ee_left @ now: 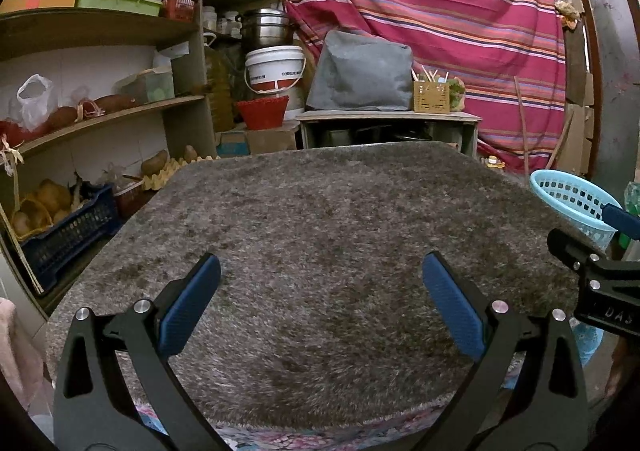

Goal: Collect trash

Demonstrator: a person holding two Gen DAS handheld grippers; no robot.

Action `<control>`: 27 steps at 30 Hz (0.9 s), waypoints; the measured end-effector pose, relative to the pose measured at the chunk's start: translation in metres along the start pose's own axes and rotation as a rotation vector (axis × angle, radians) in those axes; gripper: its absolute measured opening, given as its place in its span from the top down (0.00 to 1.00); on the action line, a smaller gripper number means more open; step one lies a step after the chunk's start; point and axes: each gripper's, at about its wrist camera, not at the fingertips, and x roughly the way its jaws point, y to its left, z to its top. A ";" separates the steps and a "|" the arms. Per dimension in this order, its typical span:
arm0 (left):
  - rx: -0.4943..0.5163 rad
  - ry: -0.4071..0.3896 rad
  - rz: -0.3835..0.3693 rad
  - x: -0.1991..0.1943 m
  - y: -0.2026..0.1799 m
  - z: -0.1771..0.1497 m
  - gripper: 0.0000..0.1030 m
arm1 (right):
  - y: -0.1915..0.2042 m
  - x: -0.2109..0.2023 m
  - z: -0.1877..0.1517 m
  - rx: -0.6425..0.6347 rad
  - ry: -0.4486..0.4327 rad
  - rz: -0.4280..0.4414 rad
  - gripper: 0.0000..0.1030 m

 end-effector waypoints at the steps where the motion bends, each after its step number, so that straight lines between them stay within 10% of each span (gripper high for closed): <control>1: 0.000 0.000 -0.001 0.000 0.000 0.000 0.05 | 0.000 0.000 0.000 -0.003 -0.003 -0.003 0.04; 27: -0.004 -0.005 -0.001 -0.001 0.000 0.000 0.05 | -0.001 -0.003 0.004 -0.005 -0.016 -0.009 0.04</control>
